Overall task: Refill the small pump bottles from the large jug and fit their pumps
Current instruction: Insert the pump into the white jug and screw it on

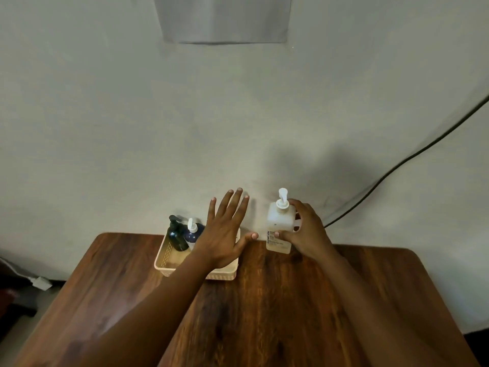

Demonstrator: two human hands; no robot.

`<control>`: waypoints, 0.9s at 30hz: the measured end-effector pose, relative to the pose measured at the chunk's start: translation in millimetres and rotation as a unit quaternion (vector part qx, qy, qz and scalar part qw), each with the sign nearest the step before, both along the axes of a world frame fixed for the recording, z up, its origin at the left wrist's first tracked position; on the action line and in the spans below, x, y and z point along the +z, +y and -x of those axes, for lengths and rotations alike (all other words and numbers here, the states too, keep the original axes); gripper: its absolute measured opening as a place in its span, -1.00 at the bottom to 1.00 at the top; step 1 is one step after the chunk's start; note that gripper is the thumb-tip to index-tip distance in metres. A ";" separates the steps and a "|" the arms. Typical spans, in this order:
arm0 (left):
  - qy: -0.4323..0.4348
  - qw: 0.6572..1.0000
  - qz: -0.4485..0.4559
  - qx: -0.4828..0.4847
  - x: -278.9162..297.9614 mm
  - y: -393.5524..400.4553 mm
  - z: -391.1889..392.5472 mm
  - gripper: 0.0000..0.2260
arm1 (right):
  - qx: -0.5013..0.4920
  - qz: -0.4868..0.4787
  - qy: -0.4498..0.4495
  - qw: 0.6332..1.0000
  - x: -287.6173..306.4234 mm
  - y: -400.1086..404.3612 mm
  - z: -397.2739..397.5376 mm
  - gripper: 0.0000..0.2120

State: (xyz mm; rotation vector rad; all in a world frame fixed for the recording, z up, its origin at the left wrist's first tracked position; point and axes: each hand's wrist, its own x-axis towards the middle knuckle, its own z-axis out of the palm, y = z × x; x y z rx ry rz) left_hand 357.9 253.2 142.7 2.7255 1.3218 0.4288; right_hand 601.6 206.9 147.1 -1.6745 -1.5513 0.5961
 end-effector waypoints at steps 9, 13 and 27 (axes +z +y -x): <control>-0.006 1.000 0.018 -0.003 -59.1 23.3 -2.6 -0.22 | -0.045 0.004 0.034 0.998 -81.6 23.4 1.3 -0.22; -0.009 1.000 0.022 -0.005 -79.5 26.4 -0.1 -0.23 | -0.064 0.013 0.035 0.997 -110.9 26.8 4.9 -0.21; -0.011 0.999 0.033 -0.002 -116.8 37.3 9.8 -0.24 | -0.107 0.031 0.023 0.994 -162.9 51.7 7.9 -0.25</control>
